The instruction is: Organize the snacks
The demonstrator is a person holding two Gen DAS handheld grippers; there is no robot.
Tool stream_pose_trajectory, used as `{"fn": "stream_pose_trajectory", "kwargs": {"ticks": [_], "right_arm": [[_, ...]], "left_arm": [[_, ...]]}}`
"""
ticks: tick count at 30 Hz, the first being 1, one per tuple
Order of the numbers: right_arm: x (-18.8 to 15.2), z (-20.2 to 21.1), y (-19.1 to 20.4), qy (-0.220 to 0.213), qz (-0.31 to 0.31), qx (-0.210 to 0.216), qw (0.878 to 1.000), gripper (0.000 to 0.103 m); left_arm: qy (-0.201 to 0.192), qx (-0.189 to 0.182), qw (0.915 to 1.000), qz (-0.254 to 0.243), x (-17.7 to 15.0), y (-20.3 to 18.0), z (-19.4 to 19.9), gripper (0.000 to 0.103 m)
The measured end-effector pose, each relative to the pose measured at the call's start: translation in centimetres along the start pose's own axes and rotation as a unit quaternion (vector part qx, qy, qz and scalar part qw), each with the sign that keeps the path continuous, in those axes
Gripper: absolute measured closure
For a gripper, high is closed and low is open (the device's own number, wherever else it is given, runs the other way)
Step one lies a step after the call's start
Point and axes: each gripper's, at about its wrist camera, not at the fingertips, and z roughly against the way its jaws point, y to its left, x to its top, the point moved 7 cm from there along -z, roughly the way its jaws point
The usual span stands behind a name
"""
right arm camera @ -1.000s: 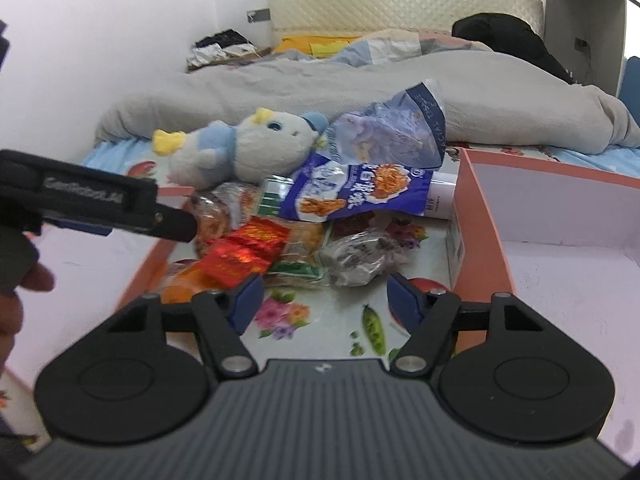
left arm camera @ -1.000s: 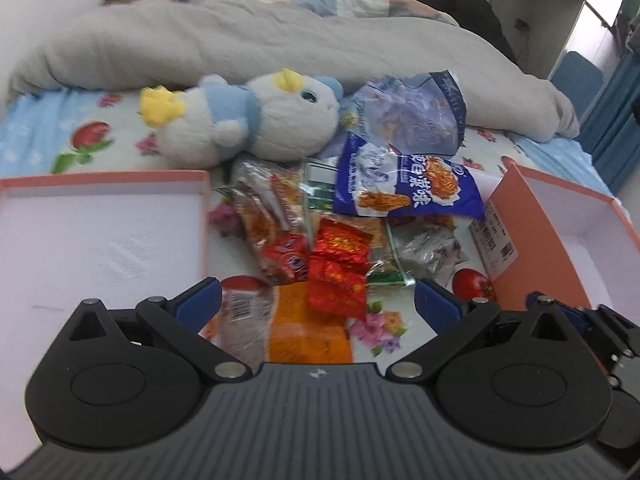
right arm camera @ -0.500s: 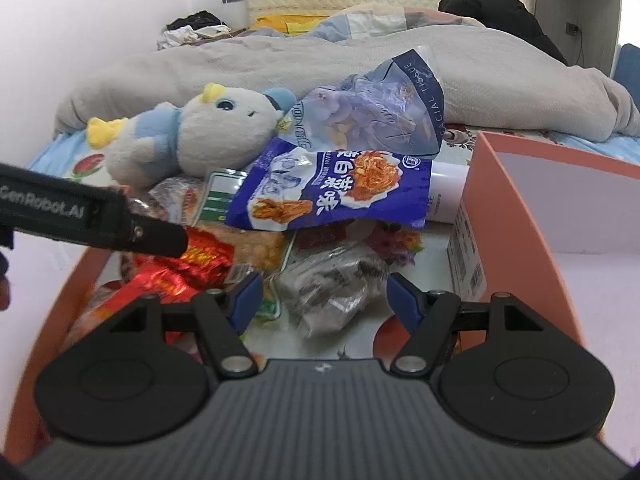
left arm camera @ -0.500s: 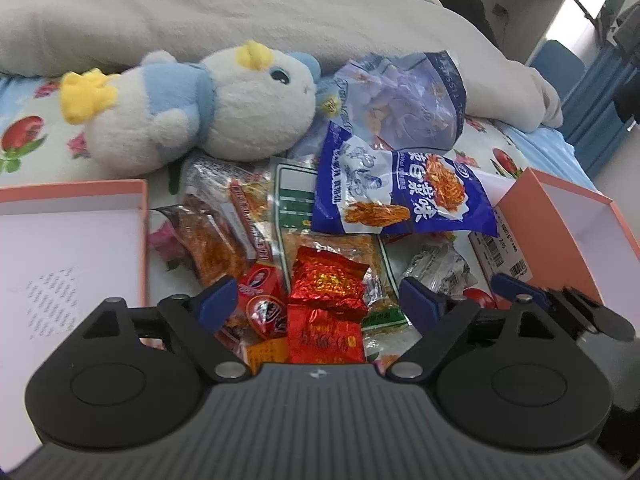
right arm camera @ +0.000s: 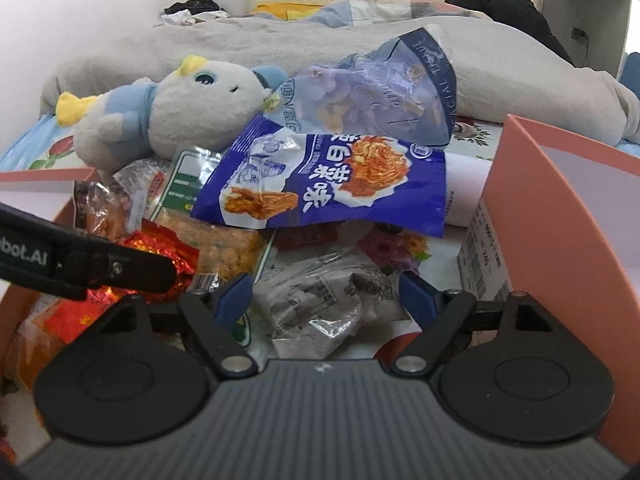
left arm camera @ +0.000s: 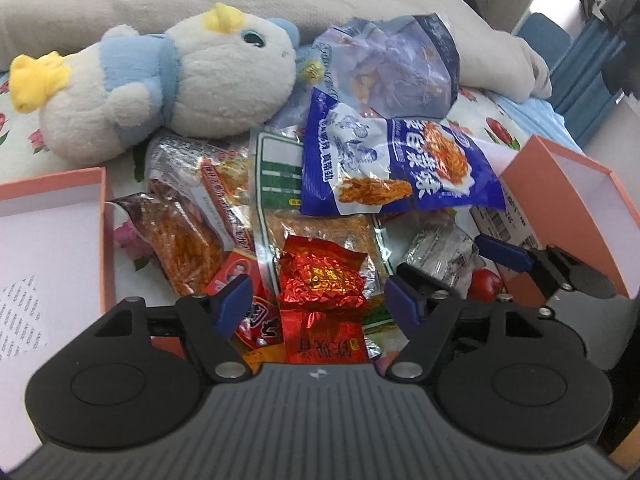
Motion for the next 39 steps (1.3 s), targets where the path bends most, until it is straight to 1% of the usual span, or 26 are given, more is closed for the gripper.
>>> {"fn": "stream_pose_trajectory", "kwargs": {"ticks": [2,6,7,8,9,11,13,17,18,19,21,26,27,28,33,39], "right_arm": [[-0.1,-0.2,0.3,0.002,0.006,0.0,1.0,0.014],[-0.4,-0.4,0.7,0.007,0.026,-0.005,1.0,0.014],[-0.5,-0.5,0.8,0.01,0.027,-0.005,1.0,0.017],[-0.5,-0.4,0.8,0.011,0.028,-0.005,1.0,0.023],[-0.5,-0.3,0.8,0.013,0.026,-0.004,1.0,0.025],[-0.5,0.0,0.8,0.014,0.022,-0.002,1.0,0.034],[-0.3,0.3,0.9,0.013,0.021,-0.001,1.0,0.039],[-0.3,1.4,0.8,0.015,0.015,0.001,1.0,0.047],[-0.4,1.8,0.8,0.015,0.014,0.001,1.0,0.047],[-0.5,2.1,0.7,0.015,0.013,0.0,1.0,0.049],[-0.7,3.0,0.6,0.015,0.009,-0.004,1.0,0.05],[-1.8,5.4,0.5,0.013,0.003,-0.005,1.0,0.051],[-1.9,5.9,0.6,0.012,0.003,-0.005,1.0,0.051],[-2.2,6.5,0.6,0.012,0.005,-0.005,1.0,0.051],[-3.2,8.8,0.6,0.007,0.003,-0.009,1.0,0.051],[-4.5,11.4,0.6,0.002,0.003,-0.011,1.0,0.051]], "left_arm": [[0.005,0.007,0.9999,-0.009,-0.1,-0.2,-0.4,0.026],[0.008,0.016,0.9997,-0.019,-0.5,-0.4,-0.8,0.037],[0.006,0.019,0.9996,-0.021,-0.5,-0.5,-0.8,0.041],[0.005,0.021,0.9995,-0.023,-0.5,-0.5,-0.7,0.045],[0.004,0.022,0.9995,-0.023,-0.5,-0.4,-0.7,0.047],[0.0,0.018,0.9996,-0.019,-0.5,-0.4,-0.4,0.048],[-0.004,0.018,0.9997,-0.014,-0.7,-0.4,-0.1,0.048],[-0.013,0.014,0.9998,-0.003,-0.8,-0.8,1.1,0.048],[-0.016,0.015,0.9998,-0.003,-0.9,-1.0,1.4,0.057],[-0.014,0.017,0.9998,-0.002,-1.0,-1.1,1.8,0.07],[-0.015,0.013,0.9998,0.008,-1.3,-1.2,2.5,0.078],[-0.023,0.008,0.9995,0.017,-2.5,-1.8,4.3,0.086],[-0.024,0.005,0.9995,0.019,-2.8,-2.0,4.6,0.093],[-0.025,0.003,0.9995,0.021,-3.1,-2.3,4.8,0.095],[-0.041,0.002,0.9989,0.024,-4.5,-3.3,6.5,0.099],[-0.047,-0.007,0.9986,0.024,-6.2,-4.5,8.5,0.101]]}}
